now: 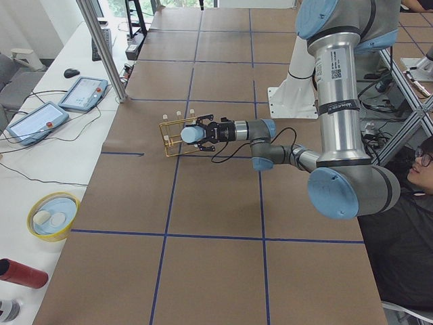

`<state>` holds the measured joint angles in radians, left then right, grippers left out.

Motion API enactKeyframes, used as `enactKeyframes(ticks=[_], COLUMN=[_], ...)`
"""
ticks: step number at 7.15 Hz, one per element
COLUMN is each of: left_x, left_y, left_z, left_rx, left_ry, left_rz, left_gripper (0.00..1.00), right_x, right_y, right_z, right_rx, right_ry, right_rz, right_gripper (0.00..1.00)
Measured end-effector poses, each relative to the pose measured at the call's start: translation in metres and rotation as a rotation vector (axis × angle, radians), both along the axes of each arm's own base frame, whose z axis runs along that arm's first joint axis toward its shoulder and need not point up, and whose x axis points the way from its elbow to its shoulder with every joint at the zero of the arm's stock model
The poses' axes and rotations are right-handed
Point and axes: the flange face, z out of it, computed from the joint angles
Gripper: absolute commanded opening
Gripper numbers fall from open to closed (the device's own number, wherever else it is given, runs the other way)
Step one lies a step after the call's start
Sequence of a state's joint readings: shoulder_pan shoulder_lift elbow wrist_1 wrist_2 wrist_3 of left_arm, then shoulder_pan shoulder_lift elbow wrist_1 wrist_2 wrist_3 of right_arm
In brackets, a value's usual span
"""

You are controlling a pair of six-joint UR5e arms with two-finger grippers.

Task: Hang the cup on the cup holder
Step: 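Rotate the left wrist to turn the cup sideways toward the gold rack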

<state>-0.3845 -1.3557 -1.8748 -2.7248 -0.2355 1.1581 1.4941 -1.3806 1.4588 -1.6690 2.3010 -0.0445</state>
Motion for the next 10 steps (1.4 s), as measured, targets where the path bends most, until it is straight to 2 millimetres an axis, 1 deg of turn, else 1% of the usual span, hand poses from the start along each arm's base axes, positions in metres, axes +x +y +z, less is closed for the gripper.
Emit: enactKeyframes(ticks=[3,6,8,10], left_x=[0.017,0.041,0.055,0.068], left_y=[0.014,0.030,0.036,0.037], left_z=[0.000,0.000,-0.004,-0.008], left_rx=[0.005,0.022,0.022,0.025], left_ry=[-0.073,-0.225,-0.288,-0.298], left_rz=[-0.025,-0.074,-0.068,-0.065], left_gripper=[0.00,0.00,0.00,0.00], right_x=[0.000,0.000,0.000,0.000], right_y=[0.000,0.000,0.000,0.000], right_z=[0.000,0.000,0.000,0.000], right_rx=[0.000,0.000,0.000,0.000], right_ry=[0.000,0.000,0.000,0.000], right_rz=[0.000,0.000,0.000,0.000], right_gripper=[1.00,1.00,1.00,1.00])
